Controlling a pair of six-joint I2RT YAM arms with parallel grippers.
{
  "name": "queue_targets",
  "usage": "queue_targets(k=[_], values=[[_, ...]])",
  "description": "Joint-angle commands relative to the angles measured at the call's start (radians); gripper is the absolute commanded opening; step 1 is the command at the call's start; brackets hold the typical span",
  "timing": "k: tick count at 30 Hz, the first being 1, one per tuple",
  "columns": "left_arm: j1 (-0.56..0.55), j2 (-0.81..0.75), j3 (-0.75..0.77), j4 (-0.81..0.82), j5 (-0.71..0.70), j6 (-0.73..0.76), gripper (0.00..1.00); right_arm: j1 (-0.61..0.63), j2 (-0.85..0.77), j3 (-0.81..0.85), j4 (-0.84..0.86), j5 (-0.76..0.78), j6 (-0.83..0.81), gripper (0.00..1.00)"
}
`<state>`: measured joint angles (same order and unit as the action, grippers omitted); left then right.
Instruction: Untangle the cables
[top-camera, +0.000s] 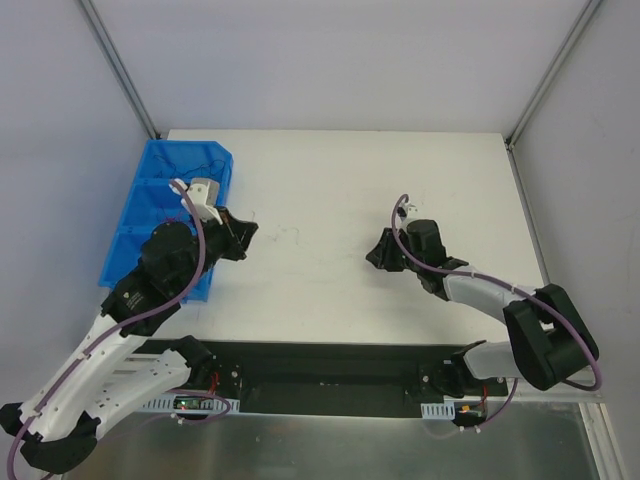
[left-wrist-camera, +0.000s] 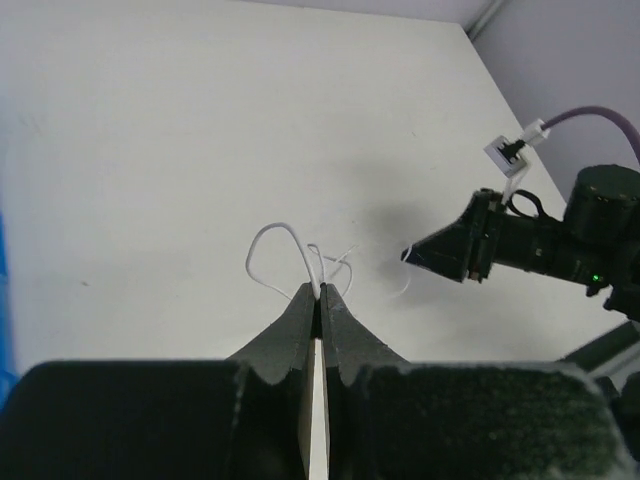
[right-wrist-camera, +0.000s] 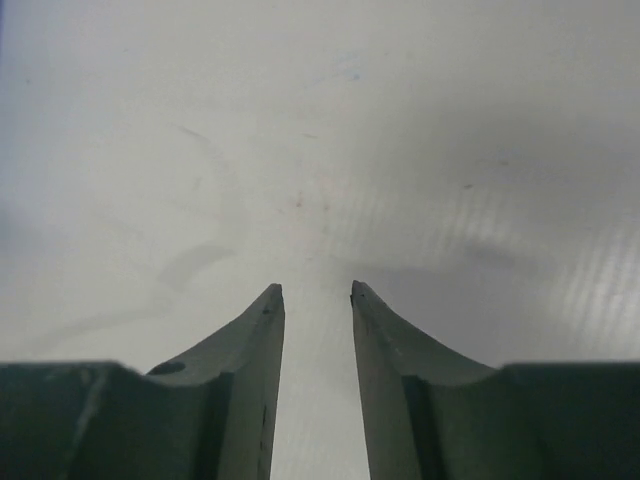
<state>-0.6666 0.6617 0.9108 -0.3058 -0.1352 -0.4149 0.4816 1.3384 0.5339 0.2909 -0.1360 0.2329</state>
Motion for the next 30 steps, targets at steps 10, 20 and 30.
queue_targets(k=[10,20,30], values=[[0.002,0.124,0.413,-0.457,-0.499,0.169,0.0,0.014,-0.019,-0.046,0.289,-0.29,0.002,0.63],[0.148,0.033,0.255,-0.375,-0.586,0.166,0.0,0.014,-0.002,-0.034,0.264,-0.278,0.006,0.63],[0.455,0.072,0.109,-0.351,-0.432,0.05,0.0,0.009,-0.01,-0.037,0.258,-0.275,0.0,0.63]])
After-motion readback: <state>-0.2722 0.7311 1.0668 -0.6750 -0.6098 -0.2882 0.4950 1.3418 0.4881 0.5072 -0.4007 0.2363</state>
